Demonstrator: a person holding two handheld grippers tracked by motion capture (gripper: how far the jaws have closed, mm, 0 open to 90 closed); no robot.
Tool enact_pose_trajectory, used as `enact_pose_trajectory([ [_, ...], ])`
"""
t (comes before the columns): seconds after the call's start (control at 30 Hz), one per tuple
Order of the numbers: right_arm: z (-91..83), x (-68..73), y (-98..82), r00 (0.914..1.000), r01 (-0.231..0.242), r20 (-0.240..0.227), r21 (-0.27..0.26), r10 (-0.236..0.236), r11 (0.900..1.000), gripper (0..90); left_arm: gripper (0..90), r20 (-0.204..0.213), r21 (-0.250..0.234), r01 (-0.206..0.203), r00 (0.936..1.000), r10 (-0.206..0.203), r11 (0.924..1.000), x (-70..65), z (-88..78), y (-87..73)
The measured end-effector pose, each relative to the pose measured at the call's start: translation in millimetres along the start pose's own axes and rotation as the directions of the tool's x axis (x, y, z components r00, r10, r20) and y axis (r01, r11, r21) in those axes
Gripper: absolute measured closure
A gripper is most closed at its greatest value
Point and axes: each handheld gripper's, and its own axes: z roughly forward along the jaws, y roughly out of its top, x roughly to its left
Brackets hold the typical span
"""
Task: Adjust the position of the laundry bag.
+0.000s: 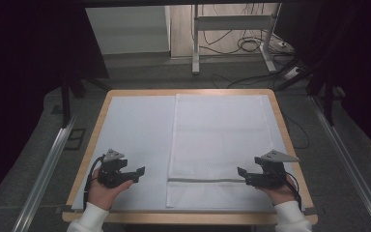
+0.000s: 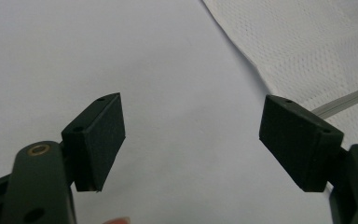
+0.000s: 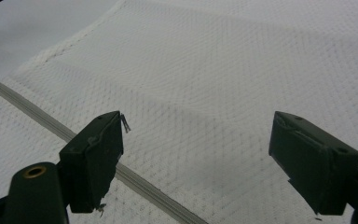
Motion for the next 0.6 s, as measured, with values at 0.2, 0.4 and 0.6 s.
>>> enact_pose_trajectory([
  [0.2, -1.0, 0.5, -0.5, 1.0000, 0.002, 0.002, -0.003, -0.002, 1.000, 17.6, 21.7, 0.003, 0.003, -0.009, 1.0000, 0.009, 1.0000, -5.6, 3.8, 4.5],
  [0.4, 0.4, 0.1, -1.8, 1.0000, 0.006, 0.001, 0.009, -0.006, 1.000, 18.1, 20.2, 0.005, 0.020, 0.003, 1.0000, -0.003, 0.9998, -10.8, 9.9, 3.8],
  [0.6, -1.1, -0.4, -1.4, 1.0000, 0.001, 0.000, 0.002, -0.001, 1.000, 18.2, 21.0, 0.011, 0.017, 0.002, 0.9999, -0.003, 0.9998, -15.9, 10.0, 6.9],
])
